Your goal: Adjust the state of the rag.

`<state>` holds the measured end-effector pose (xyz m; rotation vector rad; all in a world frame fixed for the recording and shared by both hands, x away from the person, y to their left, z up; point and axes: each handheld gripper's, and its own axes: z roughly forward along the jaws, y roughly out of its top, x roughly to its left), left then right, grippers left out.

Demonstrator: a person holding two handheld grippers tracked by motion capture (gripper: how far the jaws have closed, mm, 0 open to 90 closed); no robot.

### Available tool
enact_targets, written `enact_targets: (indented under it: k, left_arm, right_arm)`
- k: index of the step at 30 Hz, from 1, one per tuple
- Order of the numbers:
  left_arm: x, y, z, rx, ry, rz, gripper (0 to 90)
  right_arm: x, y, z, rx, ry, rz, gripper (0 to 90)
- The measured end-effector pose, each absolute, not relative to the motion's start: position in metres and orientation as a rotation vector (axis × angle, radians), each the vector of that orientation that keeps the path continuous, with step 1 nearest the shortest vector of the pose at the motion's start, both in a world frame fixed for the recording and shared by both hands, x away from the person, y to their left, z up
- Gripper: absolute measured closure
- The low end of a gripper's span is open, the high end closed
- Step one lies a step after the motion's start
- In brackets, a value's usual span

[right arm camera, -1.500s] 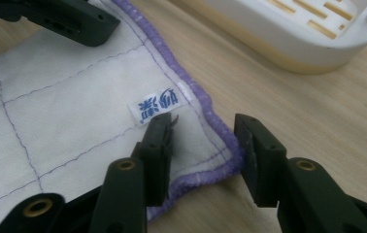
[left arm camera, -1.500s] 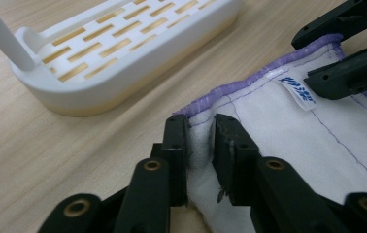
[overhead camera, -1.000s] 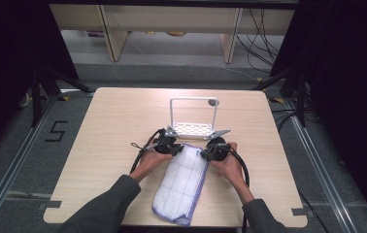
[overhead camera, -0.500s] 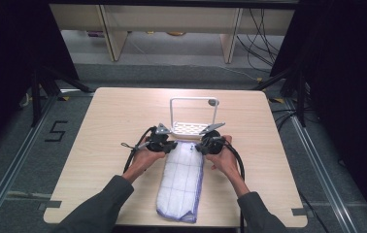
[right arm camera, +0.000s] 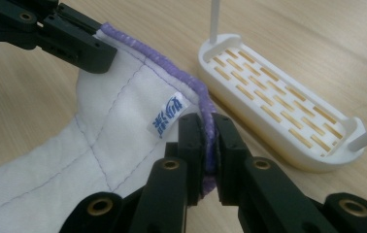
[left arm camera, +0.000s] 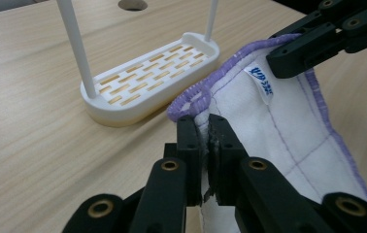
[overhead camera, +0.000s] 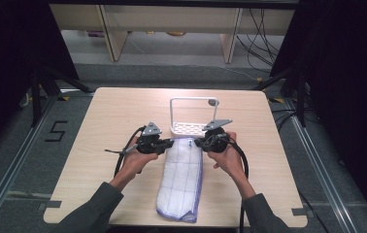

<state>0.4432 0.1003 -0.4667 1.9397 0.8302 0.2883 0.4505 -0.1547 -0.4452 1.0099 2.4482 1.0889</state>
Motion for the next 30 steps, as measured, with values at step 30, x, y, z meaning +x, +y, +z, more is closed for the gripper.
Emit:
enact_targets:
  k: [30]
  left_arm:
    - [0.436, 0.103, -0.431, 1.874, 0.763, 0.298, 84.1]
  right_arm:
    - [0.440, -0.164, -0.412, 0.922, 2.395, 1.165, 83.6]
